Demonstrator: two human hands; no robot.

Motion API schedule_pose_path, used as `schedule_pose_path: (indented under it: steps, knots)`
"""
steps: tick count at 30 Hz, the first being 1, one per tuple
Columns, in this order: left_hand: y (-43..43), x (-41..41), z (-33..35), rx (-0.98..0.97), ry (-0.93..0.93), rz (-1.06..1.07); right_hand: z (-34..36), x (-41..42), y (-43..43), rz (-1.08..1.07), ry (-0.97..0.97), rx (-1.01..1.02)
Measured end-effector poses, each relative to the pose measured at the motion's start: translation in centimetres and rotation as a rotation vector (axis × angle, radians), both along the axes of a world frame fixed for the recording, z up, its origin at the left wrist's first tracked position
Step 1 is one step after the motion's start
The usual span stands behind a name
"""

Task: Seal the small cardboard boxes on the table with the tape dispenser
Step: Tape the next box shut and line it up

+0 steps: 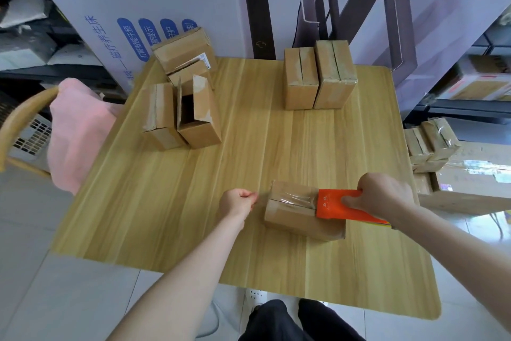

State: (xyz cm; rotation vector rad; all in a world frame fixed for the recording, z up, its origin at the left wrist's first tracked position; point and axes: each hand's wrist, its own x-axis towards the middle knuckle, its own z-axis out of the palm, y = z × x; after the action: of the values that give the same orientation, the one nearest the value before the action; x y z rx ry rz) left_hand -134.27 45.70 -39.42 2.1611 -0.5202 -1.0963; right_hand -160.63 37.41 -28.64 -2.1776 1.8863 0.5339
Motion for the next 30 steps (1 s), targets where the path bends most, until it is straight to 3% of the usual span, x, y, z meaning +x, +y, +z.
schedule_pose_path:
  steps: [5, 9, 13, 16, 19, 21, 23, 25, 28, 30]
  knots:
    - [-0.2, -1.9, -1.4, 0.011, 0.037, -0.004, -0.5, 0.3, -0.5, 0.024, 0.011, -0.036]
    - [0.1, -2.5, -1.8, 0.028, -0.129, -0.123, -1.0, 0.9, -0.2, 0.019, -0.006, -0.036]
    - [0.5, -2.2, -1.7, 0.196, -0.257, -0.335, -0.9, 1.2, 0.1, 0.02, -0.015, -0.043]
    - [1.0, -2.7, -1.3, 0.107, -0.325, -0.251, -1.0, 0.9, 0.4, 0.018, -0.024, -0.048]
    - [0.9, -4.3, -0.2, -0.154, -0.196, -0.125, -1.1, 0.7, 0.6, 0.012, -0.034, -0.057]
    - [0.7, -5.6, 0.2, -0.156, -0.01, -0.208, -1.1, 0.6, 0.6, 0.001, -0.044, -0.049]
    - [0.9, -6.2, 0.1, -0.123, 0.047, -0.276, -1.1, 0.5, 0.7, -0.005, -0.054, -0.046]
    - [1.1, -6.1, 0.1, -0.14, -0.169, -0.329, -1.2, 0.3, 0.8, -0.013, -0.063, -0.048]
    - [0.0, -6.8, 1.0, -0.449, -0.586, -0.47, -1.4, 0.0, 1.0, -0.034, -0.086, -0.036]
    - [-2.0, -7.9, 1.9, -0.564, -0.624, -0.648, -1.6, -0.4, 1.2, -0.054, -0.109, -0.032]
